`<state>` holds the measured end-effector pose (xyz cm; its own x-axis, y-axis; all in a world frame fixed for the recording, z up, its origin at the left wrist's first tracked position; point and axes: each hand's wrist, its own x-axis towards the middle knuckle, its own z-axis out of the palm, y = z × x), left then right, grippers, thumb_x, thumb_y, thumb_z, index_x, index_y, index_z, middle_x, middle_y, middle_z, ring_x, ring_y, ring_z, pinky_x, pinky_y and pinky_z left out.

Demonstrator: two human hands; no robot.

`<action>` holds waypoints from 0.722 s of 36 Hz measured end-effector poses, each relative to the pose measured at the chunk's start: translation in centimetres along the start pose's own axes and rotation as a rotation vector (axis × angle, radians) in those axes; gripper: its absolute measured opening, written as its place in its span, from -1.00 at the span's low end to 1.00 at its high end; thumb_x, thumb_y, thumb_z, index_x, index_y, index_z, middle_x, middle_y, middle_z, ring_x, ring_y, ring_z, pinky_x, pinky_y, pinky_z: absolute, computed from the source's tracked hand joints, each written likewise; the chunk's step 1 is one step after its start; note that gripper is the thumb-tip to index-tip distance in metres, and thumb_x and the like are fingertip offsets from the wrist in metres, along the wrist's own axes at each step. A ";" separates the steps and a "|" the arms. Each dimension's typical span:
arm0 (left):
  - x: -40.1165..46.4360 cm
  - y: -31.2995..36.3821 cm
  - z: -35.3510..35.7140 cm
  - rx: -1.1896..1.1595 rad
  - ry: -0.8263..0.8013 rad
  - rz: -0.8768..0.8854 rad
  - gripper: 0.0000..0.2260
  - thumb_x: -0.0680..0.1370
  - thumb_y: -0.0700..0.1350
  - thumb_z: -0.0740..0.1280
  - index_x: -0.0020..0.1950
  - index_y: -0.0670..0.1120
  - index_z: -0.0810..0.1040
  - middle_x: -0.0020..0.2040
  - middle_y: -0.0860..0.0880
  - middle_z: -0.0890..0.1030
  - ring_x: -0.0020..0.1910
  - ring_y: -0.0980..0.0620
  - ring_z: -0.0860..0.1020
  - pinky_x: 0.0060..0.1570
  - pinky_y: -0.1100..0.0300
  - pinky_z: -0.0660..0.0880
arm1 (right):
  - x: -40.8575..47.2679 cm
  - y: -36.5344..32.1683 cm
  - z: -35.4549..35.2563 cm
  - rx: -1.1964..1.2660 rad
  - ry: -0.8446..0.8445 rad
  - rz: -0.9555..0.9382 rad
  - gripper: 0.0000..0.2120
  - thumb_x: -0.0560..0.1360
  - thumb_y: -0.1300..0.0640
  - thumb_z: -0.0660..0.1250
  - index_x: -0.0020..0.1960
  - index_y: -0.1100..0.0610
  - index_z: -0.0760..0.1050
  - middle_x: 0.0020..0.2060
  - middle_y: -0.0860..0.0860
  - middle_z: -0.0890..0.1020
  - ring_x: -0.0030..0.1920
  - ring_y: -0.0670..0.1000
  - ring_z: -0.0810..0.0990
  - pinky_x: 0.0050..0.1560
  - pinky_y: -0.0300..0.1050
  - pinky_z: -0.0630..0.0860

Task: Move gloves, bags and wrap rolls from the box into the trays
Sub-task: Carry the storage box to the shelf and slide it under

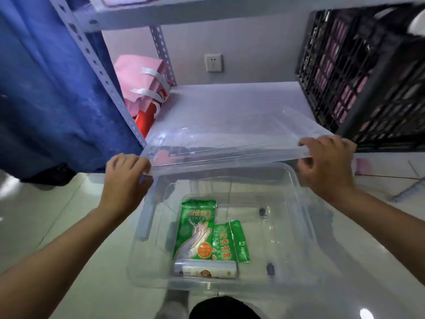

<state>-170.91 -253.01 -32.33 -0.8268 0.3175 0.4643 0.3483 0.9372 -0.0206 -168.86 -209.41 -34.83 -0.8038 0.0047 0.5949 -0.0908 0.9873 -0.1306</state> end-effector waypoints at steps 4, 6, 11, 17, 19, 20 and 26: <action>1.4 -0.6 -6.7 -0.234 0.216 -0.189 -0.71 0.41 -0.17 0.56 -0.03 -0.20 0.50 -0.10 -0.11 0.50 -0.11 -0.14 0.44 -0.08 0.16 0.37 | 3.4 -1.3 -6.0 0.141 0.215 -0.069 -0.67 0.42 0.04 0.43 0.15 0.08 0.51 -0.08 0.14 0.58 0.09 0.20 0.45 0.07 0.07 0.20; 2.6 -0.7 -9.9 -0.342 0.340 -0.205 -0.68 0.43 -0.04 0.55 0.08 0.02 0.49 0.00 0.18 0.43 -0.02 -0.12 0.48 0.00 0.13 0.51 | 5.4 -1.9 -8.5 0.200 0.271 -0.088 -0.64 0.48 -0.04 0.42 0.21 0.07 0.50 0.01 0.13 0.58 0.14 0.23 0.47 0.13 0.09 0.21; 6.0 -1.8 -13.6 -0.499 0.468 -0.259 -0.62 0.54 0.13 0.40 0.31 0.31 0.39 0.18 0.28 0.48 0.14 0.13 0.53 0.11 0.30 0.50 | 8.5 -2.2 -10.8 0.329 0.242 -0.077 -0.57 0.57 -0.13 0.31 0.34 0.07 0.43 0.18 0.15 0.55 0.17 0.26 0.47 0.19 0.10 0.30; 3.5 -2.1 -4.6 -0.506 -0.145 -0.528 -0.64 0.58 -0.10 0.38 0.38 -0.05 0.52 0.19 -0.19 0.64 0.11 -0.16 0.62 0.20 -0.02 0.53 | 4.0 -1.6 -3.0 0.481 -0.334 0.209 -0.60 0.52 0.05 0.41 0.32 0.14 0.52 0.29 0.17 0.56 0.28 0.22 0.49 0.34 0.05 0.36; 1.4 -1.7 -1.5 -0.446 -0.244 -0.587 -0.62 0.60 -0.08 0.33 0.43 -0.03 0.48 0.25 -0.16 0.62 0.21 -0.19 0.58 0.26 -0.04 0.48 | 2.1 -1.3 -0.4 0.466 -0.368 0.260 -0.64 0.55 0.12 0.35 0.33 0.13 0.51 0.32 0.14 0.55 0.31 0.17 0.47 0.33 -0.04 0.32; 0.9 -1.7 -0.4 -0.436 -0.250 -0.614 -0.61 0.61 -0.07 0.32 0.44 -0.02 0.47 0.27 -0.16 0.61 0.22 -0.19 0.58 0.26 -0.03 0.48 | 1.9 -1.1 0.6 0.479 -0.349 0.307 -0.66 0.55 0.14 0.33 0.32 0.12 0.52 0.31 0.12 0.56 0.29 0.16 0.49 0.30 -0.07 0.34; 0.8 -3.9 4.7 -0.491 -0.297 -0.703 -0.54 0.59 -0.08 0.35 0.49 -0.04 0.39 0.34 -0.15 0.56 0.27 -0.15 0.53 0.29 -0.09 0.47 | 2.5 -0.2 4.9 0.535 -0.393 0.482 -0.56 0.52 0.10 0.35 0.39 0.08 0.43 0.34 0.10 0.53 0.29 0.17 0.51 0.22 -0.04 0.40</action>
<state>-175.02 -255.68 -36.01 -0.9760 -0.2165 -0.0222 -0.1873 0.7833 0.5928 -173.76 -210.37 -37.20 -0.9646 0.2548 0.0681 0.1290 0.6809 -0.7210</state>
